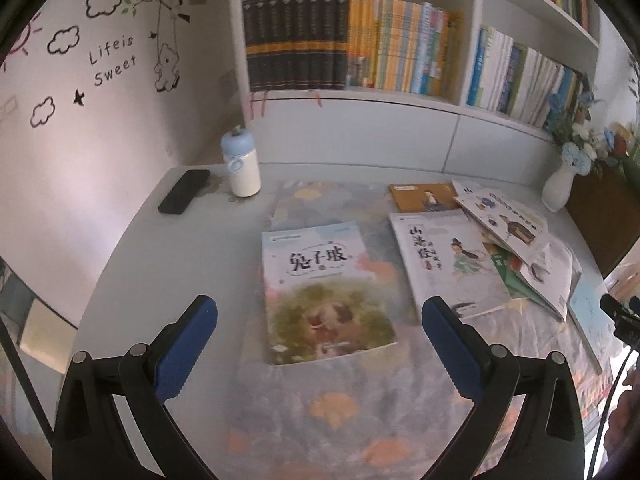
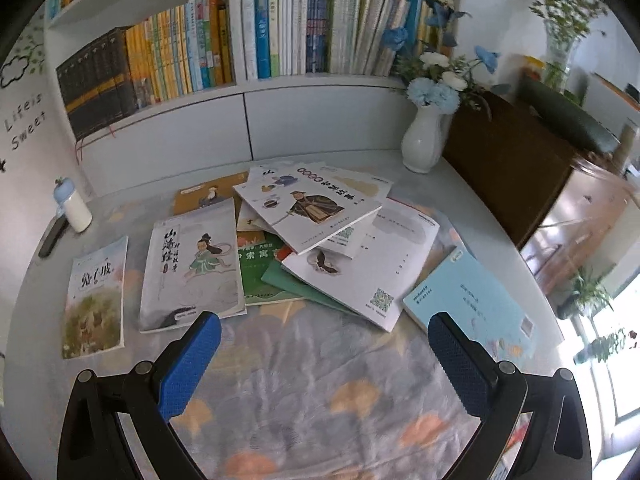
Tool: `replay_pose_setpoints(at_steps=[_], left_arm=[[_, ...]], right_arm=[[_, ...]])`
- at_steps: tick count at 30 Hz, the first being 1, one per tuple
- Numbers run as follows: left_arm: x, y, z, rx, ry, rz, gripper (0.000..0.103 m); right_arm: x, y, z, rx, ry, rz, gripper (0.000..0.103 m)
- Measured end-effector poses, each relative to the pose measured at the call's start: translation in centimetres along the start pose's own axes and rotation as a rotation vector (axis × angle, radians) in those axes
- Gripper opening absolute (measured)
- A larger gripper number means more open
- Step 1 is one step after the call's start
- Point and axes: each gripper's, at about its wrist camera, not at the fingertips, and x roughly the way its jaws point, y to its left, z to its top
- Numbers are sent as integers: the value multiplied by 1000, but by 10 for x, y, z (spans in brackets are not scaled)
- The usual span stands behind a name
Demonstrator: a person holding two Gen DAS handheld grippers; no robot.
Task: Organize books
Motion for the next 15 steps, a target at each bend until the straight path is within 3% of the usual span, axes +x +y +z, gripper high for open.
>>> replay_pose_setpoints(at_steps=[7,15], left_arm=[[26,38,-7,-26,70,-41,102],[39,58,-7,35,86,-78,102]], right_arm=[[-10,38,-7,-26,-1,-37,103],[-17,88,-18,-51,0,-24,103]])
